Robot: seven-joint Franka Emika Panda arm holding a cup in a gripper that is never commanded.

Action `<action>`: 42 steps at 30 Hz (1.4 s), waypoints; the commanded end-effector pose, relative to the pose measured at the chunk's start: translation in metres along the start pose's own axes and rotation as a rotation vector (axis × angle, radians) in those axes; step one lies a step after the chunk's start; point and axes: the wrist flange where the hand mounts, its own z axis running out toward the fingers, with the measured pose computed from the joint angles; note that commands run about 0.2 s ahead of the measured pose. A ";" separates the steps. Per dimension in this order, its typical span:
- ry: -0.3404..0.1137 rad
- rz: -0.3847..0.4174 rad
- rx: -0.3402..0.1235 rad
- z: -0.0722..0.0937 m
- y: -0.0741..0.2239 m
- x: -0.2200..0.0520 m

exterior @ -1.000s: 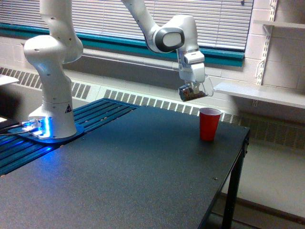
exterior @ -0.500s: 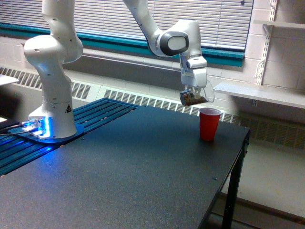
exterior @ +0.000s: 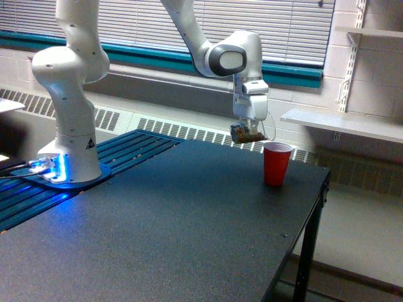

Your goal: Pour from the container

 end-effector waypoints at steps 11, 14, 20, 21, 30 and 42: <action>0.006 -0.052 -0.041 -0.003 -0.007 0.002; 0.007 -0.066 -0.054 -0.001 -0.008 0.004; 0.009 -0.072 -0.064 0.000 -0.013 0.008; 0.008 -0.074 -0.069 0.000 -0.013 0.009; 0.012 -0.070 -0.087 0.002 -0.019 0.017; 0.005 -0.076 -0.125 0.003 -0.023 0.025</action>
